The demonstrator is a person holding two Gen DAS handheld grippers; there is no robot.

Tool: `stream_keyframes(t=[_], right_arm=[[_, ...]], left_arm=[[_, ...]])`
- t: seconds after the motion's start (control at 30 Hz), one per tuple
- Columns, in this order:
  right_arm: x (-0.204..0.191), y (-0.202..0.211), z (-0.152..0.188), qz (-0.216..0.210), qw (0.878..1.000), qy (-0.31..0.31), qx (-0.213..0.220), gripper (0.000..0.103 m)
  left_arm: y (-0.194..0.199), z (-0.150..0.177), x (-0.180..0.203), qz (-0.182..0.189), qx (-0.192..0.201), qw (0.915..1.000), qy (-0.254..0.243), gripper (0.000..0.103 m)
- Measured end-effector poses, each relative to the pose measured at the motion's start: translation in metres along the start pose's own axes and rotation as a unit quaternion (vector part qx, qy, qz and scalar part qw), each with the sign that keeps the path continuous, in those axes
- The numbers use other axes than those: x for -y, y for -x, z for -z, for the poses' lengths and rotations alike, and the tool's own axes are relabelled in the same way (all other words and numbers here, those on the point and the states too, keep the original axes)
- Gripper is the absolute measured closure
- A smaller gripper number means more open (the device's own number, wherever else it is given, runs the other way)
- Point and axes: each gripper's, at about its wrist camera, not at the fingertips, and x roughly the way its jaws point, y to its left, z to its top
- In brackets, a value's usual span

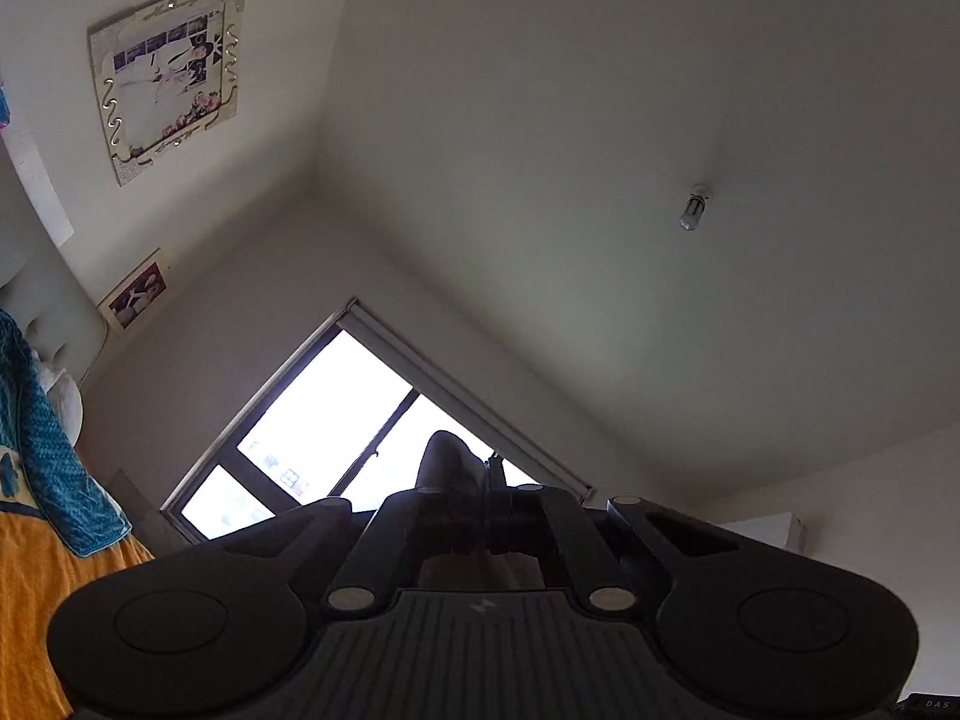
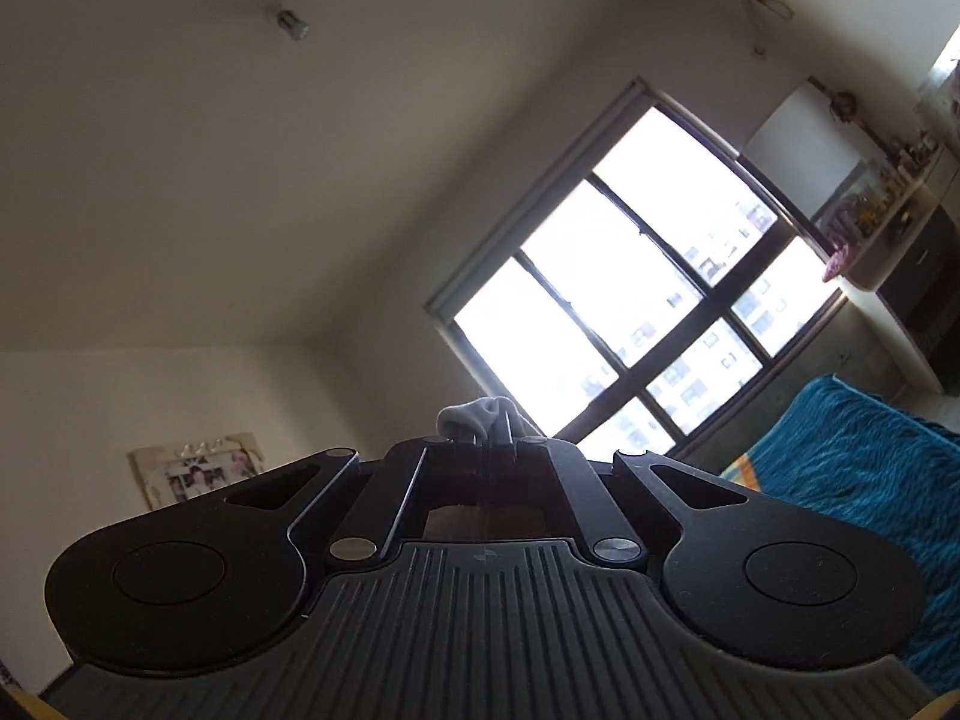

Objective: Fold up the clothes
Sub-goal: 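Lift the sweatshirt high with both grippers to shake it out, then lower the sweatshirt flat onto the bed with both grippers and release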

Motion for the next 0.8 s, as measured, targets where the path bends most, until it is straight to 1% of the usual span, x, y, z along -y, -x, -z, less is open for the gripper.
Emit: stream_keyframes(t=[0.03,0.1,0.17,0.2,0.27,0.3,0.33,0.37,0.43,0.5,0.53,0.57,0.6,0.63,0.67,0.7,0.8], right_arm=[[-0.007,0.01,-0.003,0.0,1.0,0.017,0.011,0.102],[-0.006,0.009,-0.007,0.008,1.0,0.02,-0.017,0.102],[0.003,-0.001,-0.003,0.018,0.999,0.006,-0.049,0.102],[0.013,-0.008,0.003,0.027,0.998,-0.002,-0.059,0.102],[0.036,-0.029,0.017,0.05,0.996,-0.016,-0.078,0.102],[0.05,-0.045,0.025,0.065,0.994,-0.022,-0.088,0.102],[0.063,-0.06,0.034,0.081,0.991,-0.028,-0.099,0.102],[0.08,-0.087,0.045,0.104,0.987,-0.032,-0.121,0.102],[0.114,-0.147,0.07,0.157,0.974,-0.03,-0.163,0.102],[0.146,-0.211,0.096,0.216,0.956,-0.014,-0.198,0.102],[0.153,-0.237,0.101,0.236,0.952,0.015,-0.196,0.102],[0.152,-0.253,0.097,0.235,0.953,0.034,-0.187,0.102],[0.151,-0.268,0.093,0.233,0.955,0.051,-0.178,0.102],[0.145,-0.278,0.076,0.223,0.961,0.051,-0.157,0.102],[0.14,-0.276,0.061,0.212,0.967,0.048,-0.135,0.102],[0.135,-0.273,0.047,0.2,0.972,0.045,-0.113,0.102],[0.128,-0.238,0.027,0.186,0.978,0.03,-0.092,0.102]], left_arm=[[0.004,0.0,0.002,-0.001,0.009,0.9999,-0.006,0.103],[0.002,0.002,-0.001,-0.005,-0.004,1.0,-0.002,0.103],[-0.006,0.009,-0.01,-0.015,-0.031,0.9994,0.006,0.103],[-0.012,0.015,-0.016,-0.024,-0.047,0.9986,0.002,0.103],[-0.034,0.029,-0.032,-0.049,-0.094,0.9944,0.0,0.103],[-0.055,0.041,-0.044,-0.066,-0.127,0.9897,0.0,0.103],[-0.08,0.056,-0.058,-0.086,-0.163,0.9829,-0.001,0.103],[-0.106,0.07,-0.072,-0.107,-0.198,0.9744,-0.003,0.103],[-0.15,0.096,-0.09,-0.13,-0.24,0.9621,-0.001,0.103],[-0.192,0.119,-0.105,-0.149,-0.275,0.9499,0.001,0.103],[-0.213,0.131,-0.113,-0.158,-0.292,0.9432,0.002,0.103],[-0.229,0.129,-0.114,-0.156,-0.29,0.9441,-0.007,0.103],[-0.237,0.118,-0.108,-0.146,-0.274,0.9504,-0.019,0.103],[-0.241,0.104,-0.102,-0.135,-0.256,0.9567,-0.03,0.103],[-0.243,0.09,-0.096,-0.122,-0.239,0.9623,-0.042,0.103],[-0.24,0.081,-0.088,-0.113,-0.226,0.966,-0.055,0.103],[-0.207,0.085,-0.082,-0.091,-0.224,0.9684,-0.063,0.103]])
